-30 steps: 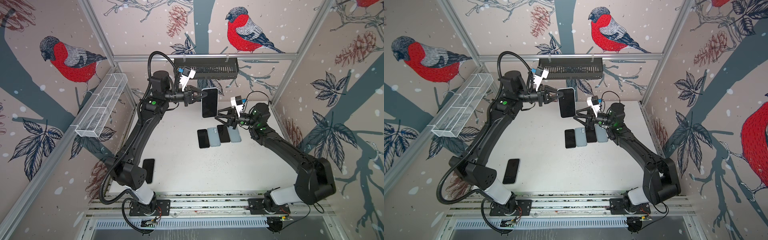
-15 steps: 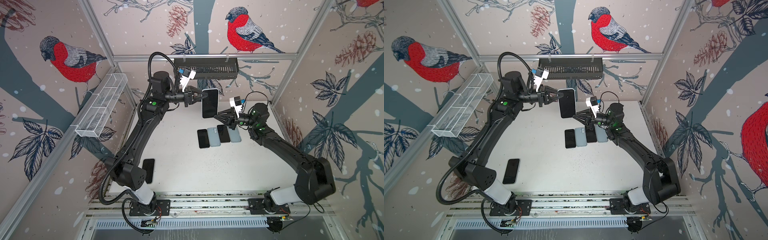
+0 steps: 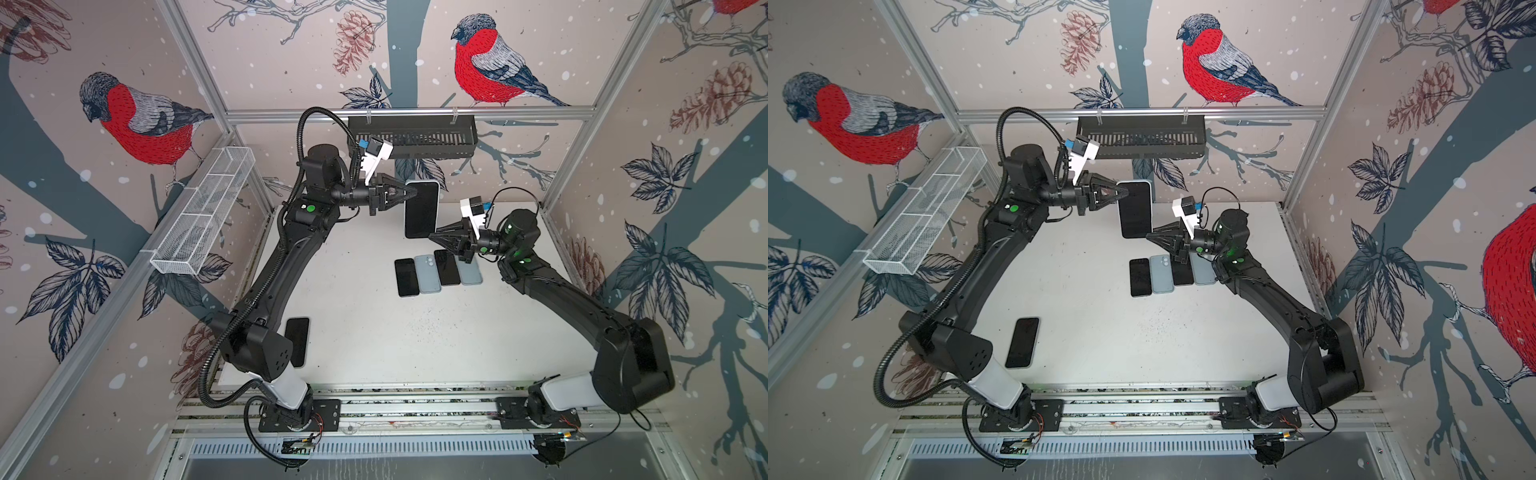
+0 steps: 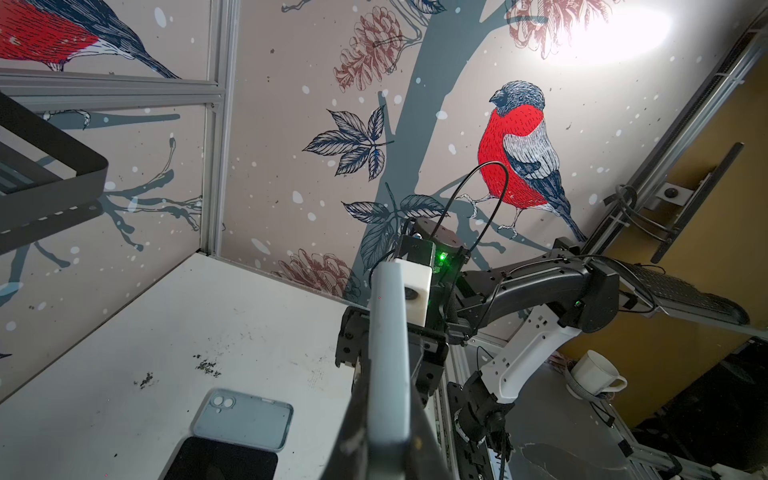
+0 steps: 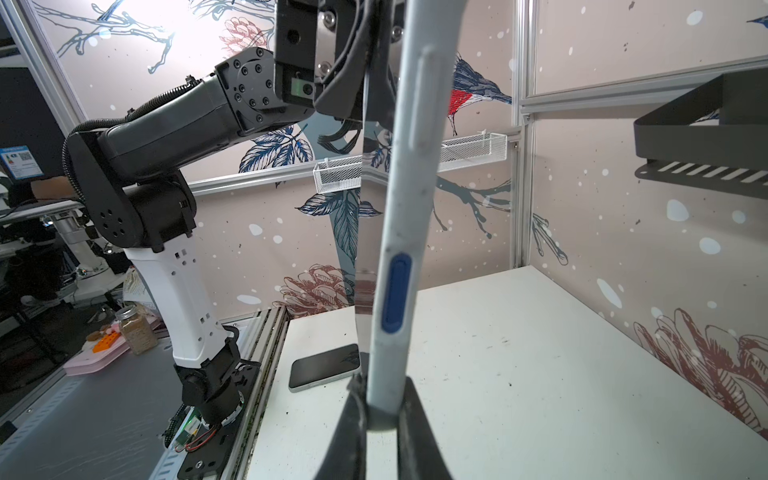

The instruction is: Take the phone out of the phone case

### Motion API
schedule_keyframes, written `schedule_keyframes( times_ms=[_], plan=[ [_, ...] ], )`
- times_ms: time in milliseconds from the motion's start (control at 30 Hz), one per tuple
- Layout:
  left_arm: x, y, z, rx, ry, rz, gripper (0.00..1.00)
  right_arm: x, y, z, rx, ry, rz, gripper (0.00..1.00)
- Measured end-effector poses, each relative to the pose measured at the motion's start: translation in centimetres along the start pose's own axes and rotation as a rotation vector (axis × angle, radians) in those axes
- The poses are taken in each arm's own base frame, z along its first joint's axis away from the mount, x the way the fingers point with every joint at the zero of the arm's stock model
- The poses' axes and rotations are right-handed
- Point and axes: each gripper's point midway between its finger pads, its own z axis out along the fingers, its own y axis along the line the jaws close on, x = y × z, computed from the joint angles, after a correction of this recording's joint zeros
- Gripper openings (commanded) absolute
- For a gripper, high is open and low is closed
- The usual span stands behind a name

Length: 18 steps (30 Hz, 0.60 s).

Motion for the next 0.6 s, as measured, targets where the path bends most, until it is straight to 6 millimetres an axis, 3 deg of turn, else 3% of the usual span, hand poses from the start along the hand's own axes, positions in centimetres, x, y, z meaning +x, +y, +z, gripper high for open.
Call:
schedule_keyframes(
  times_ms=[200,600],
  plan=[
    [0.3,-0.1,0.2,0.074,-0.041,-0.04,0.0,0.2,0.6,0.7,-0.029,0.043,-0.097,0.02],
    [-0.1,-1.8,0.9,0.199,-0.139,-0.059,0.0,0.1,0.9,1.9,-0.093,0.154,-0.296,0.03]
  ],
)
